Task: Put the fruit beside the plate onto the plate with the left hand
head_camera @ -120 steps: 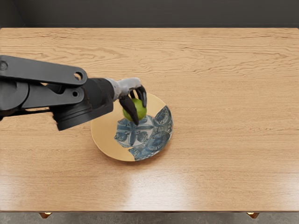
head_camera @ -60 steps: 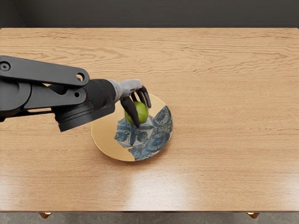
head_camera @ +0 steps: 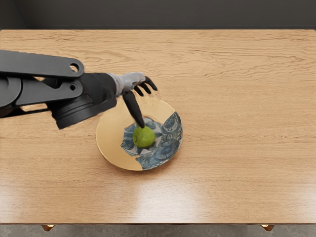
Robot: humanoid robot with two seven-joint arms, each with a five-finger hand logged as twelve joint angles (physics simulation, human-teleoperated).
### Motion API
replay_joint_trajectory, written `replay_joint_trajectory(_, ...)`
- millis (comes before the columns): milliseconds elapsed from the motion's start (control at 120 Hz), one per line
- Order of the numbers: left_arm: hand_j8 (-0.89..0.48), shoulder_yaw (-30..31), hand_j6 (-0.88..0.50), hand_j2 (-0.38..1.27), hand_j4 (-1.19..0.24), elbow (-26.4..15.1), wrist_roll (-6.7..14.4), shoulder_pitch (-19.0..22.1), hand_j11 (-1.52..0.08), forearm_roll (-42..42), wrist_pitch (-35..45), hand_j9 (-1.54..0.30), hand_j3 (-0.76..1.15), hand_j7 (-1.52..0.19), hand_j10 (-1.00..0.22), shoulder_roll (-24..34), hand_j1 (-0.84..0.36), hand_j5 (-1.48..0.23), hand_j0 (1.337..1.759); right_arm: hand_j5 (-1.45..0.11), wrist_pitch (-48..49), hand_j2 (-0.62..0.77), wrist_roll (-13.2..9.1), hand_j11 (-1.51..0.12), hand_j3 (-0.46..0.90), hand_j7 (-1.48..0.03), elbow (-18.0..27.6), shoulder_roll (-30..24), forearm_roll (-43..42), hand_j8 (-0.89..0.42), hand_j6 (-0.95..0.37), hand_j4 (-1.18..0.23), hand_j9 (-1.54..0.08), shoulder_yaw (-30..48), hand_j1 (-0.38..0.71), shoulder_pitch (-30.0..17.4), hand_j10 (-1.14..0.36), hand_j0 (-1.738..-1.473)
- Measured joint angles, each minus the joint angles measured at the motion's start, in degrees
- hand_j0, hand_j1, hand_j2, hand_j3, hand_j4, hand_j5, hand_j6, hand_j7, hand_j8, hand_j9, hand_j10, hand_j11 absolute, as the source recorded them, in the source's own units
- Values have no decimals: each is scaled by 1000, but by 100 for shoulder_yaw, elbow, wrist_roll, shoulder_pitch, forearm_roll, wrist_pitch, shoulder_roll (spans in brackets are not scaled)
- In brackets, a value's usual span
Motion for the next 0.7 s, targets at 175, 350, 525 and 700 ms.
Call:
replay_joint_trajectory(175,-254,-997,-255,64,-263,242,0,970,-343,38,-1160,-343,0,-343,-260,1545,40,-345,1658,-29,0,-4,0,-29,0,-29,0,0,0,-22,-23,-22,-29,0,-323,0,-22,-1658)
replay_joint_trajectory(350,-255,-1990,-255,57,-258,314,0,1918,-335,59,-2487,-335,0,-335,-257,2575,43,-336,1658,-29,1,-4,0,-29,0,-29,0,0,0,-23,-23,-23,-29,5,-323,0,-22,-1658)
replay_joint_trajectory(525,-257,-3862,-257,55,-258,345,0,3617,-332,63,-3865,-333,0,-333,-257,2754,45,-333,1658,-29,0,-4,0,-29,0,-29,0,0,0,-23,-23,-23,-29,6,-323,0,-22,-1658)
replay_joint_trajectory(700,-257,-5377,-257,53,-258,353,0,4802,-332,51,-4899,-332,0,-333,-257,2827,44,-333,1658,-29,0,-4,1,-29,0,-29,1,0,0,-23,-23,-23,-29,6,-323,0,-22,-1658)
